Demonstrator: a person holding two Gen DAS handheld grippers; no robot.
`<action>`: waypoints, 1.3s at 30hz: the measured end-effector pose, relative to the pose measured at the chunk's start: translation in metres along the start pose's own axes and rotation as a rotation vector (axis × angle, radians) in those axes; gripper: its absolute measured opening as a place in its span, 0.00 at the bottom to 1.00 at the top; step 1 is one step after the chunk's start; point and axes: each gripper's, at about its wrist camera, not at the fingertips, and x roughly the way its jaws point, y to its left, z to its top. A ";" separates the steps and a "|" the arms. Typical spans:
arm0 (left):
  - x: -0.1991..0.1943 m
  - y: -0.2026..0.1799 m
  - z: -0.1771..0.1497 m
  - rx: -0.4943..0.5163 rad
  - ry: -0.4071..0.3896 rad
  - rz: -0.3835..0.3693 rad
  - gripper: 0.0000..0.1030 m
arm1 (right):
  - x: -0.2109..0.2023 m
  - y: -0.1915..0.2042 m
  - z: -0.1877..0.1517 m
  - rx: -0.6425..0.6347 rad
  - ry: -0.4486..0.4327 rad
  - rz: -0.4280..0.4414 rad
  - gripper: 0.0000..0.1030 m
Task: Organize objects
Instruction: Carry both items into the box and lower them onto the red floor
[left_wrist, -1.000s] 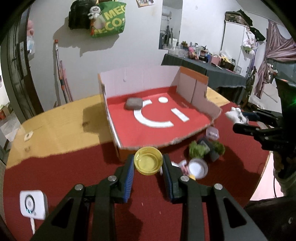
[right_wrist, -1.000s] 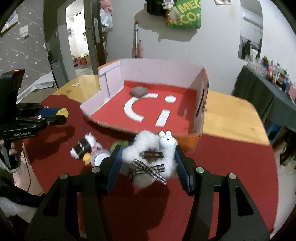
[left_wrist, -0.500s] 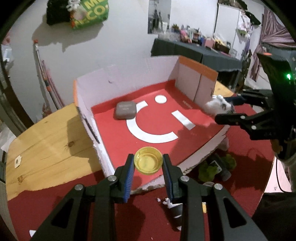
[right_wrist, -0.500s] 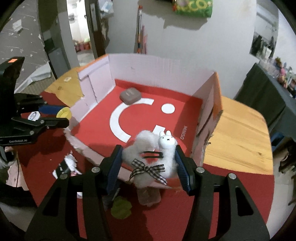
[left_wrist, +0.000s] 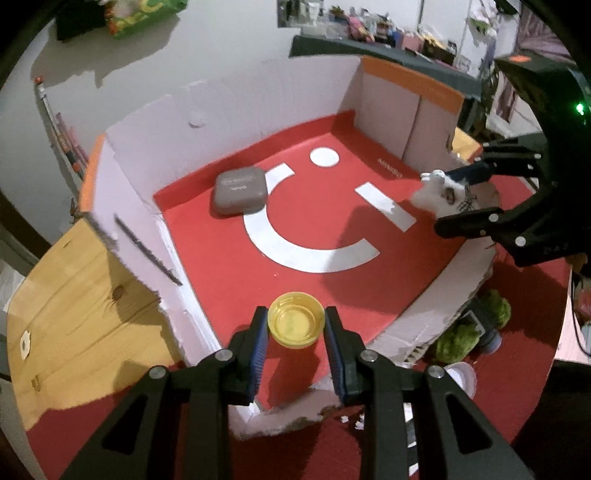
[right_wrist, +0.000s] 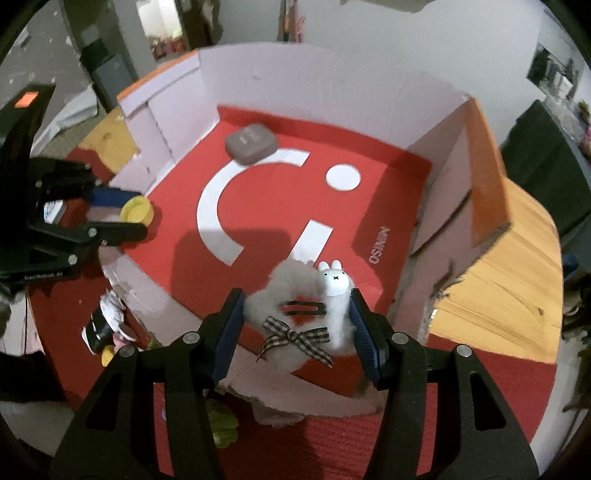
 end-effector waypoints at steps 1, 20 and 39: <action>0.003 0.001 0.000 0.006 0.013 -0.002 0.30 | 0.002 -0.001 0.000 -0.004 0.006 -0.002 0.52; 0.009 0.005 -0.004 0.106 0.061 -0.024 0.31 | 0.024 0.001 0.003 -0.092 0.108 -0.034 0.53; 0.009 0.002 -0.004 0.109 0.055 -0.027 0.43 | 0.022 -0.002 0.005 -0.104 0.121 -0.046 0.57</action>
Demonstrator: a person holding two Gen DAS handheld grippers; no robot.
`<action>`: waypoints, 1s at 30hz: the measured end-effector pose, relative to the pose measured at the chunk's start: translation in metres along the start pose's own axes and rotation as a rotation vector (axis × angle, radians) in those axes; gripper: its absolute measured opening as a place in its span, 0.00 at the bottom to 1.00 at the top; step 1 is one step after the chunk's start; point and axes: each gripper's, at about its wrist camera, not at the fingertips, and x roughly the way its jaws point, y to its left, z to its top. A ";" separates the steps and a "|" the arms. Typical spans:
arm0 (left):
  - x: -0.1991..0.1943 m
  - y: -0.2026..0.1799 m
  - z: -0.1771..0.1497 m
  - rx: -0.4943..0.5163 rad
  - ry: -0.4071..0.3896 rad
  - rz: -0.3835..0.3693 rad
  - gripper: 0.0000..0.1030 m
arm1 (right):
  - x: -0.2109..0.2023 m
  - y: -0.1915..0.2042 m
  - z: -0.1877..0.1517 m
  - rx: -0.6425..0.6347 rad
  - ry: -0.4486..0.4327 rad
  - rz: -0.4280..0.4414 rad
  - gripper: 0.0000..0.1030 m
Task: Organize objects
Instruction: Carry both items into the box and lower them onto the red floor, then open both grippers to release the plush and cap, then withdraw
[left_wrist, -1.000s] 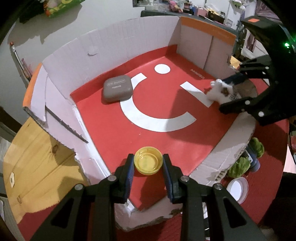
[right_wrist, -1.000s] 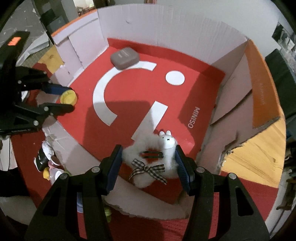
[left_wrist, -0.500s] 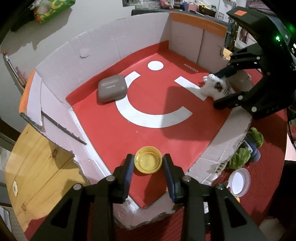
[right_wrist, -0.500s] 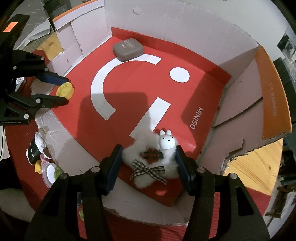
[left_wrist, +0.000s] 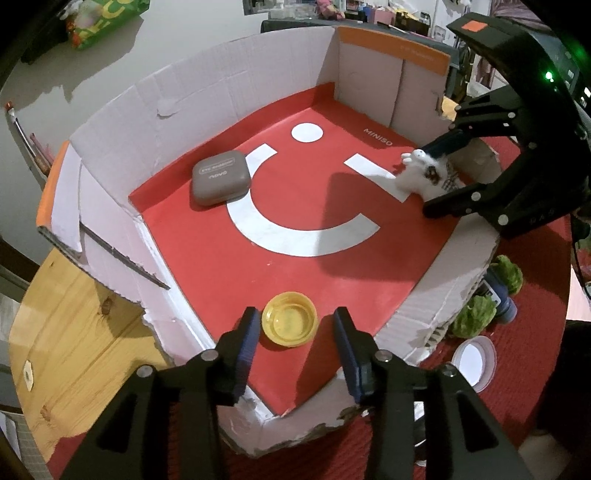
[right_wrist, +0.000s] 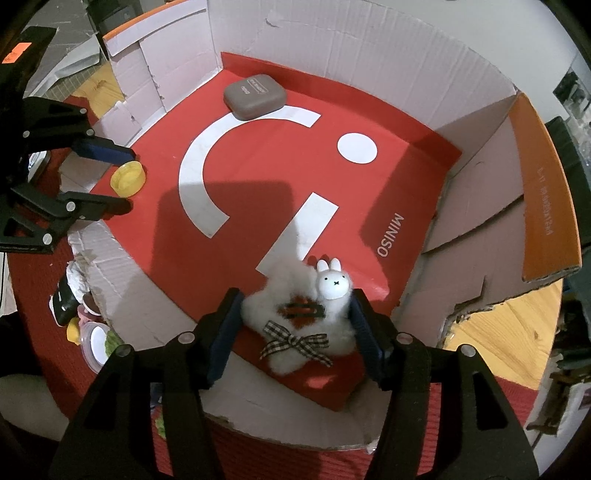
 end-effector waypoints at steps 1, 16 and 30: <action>0.000 0.000 0.000 -0.001 -0.001 0.001 0.44 | 0.000 -0.001 0.000 0.001 0.000 -0.001 0.58; 0.000 -0.004 0.002 -0.011 -0.019 -0.005 0.50 | 0.001 -0.004 0.006 0.006 -0.002 0.003 0.59; -0.013 -0.004 -0.004 -0.062 -0.077 0.009 0.61 | -0.015 -0.018 0.010 0.042 -0.049 0.003 0.60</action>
